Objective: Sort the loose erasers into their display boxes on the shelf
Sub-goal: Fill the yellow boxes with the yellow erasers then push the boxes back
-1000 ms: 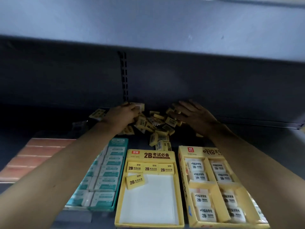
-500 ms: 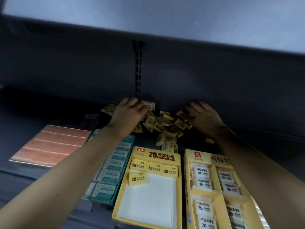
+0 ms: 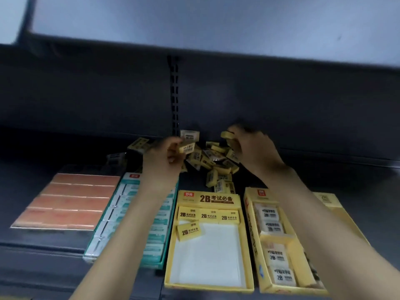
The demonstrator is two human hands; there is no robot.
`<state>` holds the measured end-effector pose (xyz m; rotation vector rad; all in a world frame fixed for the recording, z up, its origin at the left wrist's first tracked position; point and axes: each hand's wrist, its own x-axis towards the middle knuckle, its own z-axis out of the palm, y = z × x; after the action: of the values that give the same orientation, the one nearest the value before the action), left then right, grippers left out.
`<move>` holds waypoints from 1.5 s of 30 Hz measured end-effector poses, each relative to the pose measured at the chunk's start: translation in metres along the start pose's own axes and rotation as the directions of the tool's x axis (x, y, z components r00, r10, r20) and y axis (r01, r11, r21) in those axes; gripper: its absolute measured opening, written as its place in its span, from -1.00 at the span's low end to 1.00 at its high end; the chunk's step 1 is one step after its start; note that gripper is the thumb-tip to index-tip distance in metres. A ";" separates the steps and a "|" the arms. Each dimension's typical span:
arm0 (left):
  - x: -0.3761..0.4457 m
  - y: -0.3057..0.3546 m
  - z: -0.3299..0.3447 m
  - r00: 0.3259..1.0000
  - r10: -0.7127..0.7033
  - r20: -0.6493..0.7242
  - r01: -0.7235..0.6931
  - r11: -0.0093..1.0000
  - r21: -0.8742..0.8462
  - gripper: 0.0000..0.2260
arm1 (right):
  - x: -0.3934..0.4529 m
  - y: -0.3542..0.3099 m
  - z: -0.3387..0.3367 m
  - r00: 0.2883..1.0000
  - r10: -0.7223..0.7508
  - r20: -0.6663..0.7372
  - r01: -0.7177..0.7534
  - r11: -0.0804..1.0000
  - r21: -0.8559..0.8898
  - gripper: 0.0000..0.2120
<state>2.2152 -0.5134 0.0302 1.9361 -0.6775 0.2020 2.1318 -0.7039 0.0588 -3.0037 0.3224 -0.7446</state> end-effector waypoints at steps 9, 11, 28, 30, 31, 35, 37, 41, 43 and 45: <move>-0.042 0.015 -0.030 0.915 -0.277 0.294 0.384 0.824 -0.417 -0.77 | -0.064 -0.077 -0.032 0.942 0.297 0.158 -0.333 0.757 0.563 -0.76; -0.045 0.012 -0.035 0.896 -0.276 0.349 0.416 0.798 -0.436 -0.78 | -0.075 -0.087 -0.030 0.924 0.348 0.159 -0.371 0.717 0.590 -0.77; -0.098 -0.001 -0.041 0.940 -0.186 0.285 0.295 0.864 -0.408 -0.75 | -0.128 -0.089 -0.011 0.944 0.317 0.098 -0.308 0.730 0.611 -0.71; -0.102 -0.003 -0.042 0.942 -0.182 0.284 0.276 0.899 -0.341 -0.71 | -0.130 -0.088 -0.011 0.954 0.293 0.063 -0.278 0.788 0.549 -0.71; -0.103 -0.002 -0.043 0.945 -0.174 0.277 0.261 0.912 -0.317 -0.69 | -0.130 -0.088 -0.012 0.959 0.279 0.057 -0.264 0.796 0.545 -0.69; -0.103 0.006 -0.045 0.962 -0.104 0.253 0.173 0.948 -0.267 -0.64 | -0.130 -0.082 -0.015 0.961 0.274 0.048 -0.250 0.777 0.578 -0.60; -0.104 0.006 -0.047 0.959 -0.102 0.264 0.182 0.937 -0.299 -0.65 | -0.130 -0.076 -0.017 0.956 0.288 0.058 -0.261 0.740 0.620 -0.62; -0.103 0.001 -0.049 0.958 -0.095 0.270 0.176 0.940 -0.293 -0.70 | -0.133 -0.071 -0.018 0.937 0.338 0.085 -0.294 0.635 0.715 -0.67; -0.102 0.001 -0.047 0.959 -0.049 0.280 0.117 0.966 -0.231 -0.70 | -0.134 -0.071 -0.019 0.937 0.338 0.087 -0.296 0.638 0.711 -0.69; -0.103 0.003 -0.044 0.949 0.011 0.315 0.031 0.991 -0.129 -0.71 | -0.135 -0.071 -0.020 0.938 0.332 0.095 -0.300 0.646 0.702 -0.71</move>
<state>2.1357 -0.4377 0.0092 1.8600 -0.8679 -0.1607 2.0196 -0.6059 0.0199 -2.1186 0.4277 -0.6869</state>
